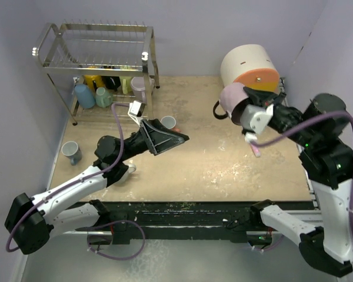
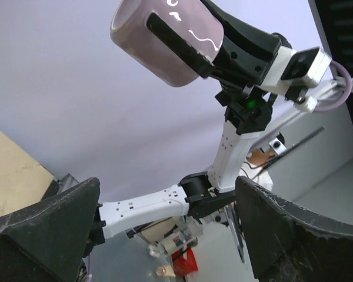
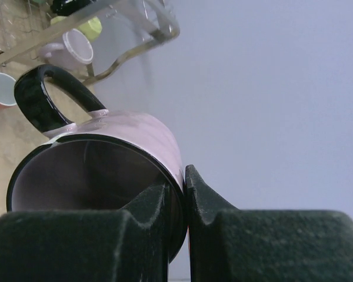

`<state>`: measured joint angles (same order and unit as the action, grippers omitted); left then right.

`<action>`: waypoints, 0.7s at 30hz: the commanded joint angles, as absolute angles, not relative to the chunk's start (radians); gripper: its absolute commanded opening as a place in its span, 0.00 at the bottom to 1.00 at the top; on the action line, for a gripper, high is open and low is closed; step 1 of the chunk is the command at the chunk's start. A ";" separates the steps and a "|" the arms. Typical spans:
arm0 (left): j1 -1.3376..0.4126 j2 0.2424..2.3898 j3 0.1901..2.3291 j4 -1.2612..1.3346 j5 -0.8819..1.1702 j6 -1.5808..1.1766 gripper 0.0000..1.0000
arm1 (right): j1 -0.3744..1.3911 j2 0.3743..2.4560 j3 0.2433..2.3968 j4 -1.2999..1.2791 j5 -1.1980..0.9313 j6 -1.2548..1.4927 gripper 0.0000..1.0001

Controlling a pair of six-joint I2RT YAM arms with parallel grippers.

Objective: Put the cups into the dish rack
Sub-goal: Pick up the cup at the center of the board.

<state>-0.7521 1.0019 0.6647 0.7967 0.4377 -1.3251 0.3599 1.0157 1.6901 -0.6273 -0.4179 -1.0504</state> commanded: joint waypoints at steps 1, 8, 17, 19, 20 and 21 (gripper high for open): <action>-0.750 1.056 0.715 1.060 0.612 -1.370 0.99 | 0.365 0.946 1.619 -0.506 -0.595 -1.314 0.00; -0.754 1.116 0.688 1.100 0.663 -1.378 0.99 | 0.365 0.885 1.474 -0.476 -0.702 -1.579 0.00; -0.790 1.284 0.671 1.284 0.673 -1.441 0.97 | 0.367 0.904 1.455 -0.432 -0.821 -1.678 0.00; -0.804 1.314 0.690 1.302 0.674 -1.441 0.97 | 0.368 0.890 1.426 -0.431 -0.862 -1.731 0.00; -0.814 1.328 0.702 1.310 0.681 -1.440 0.96 | 0.368 0.882 1.413 -0.423 -0.881 -1.739 0.00; -0.817 1.338 0.712 1.318 0.687 -1.440 0.96 | 0.369 0.876 1.402 -0.417 -0.898 -1.747 0.00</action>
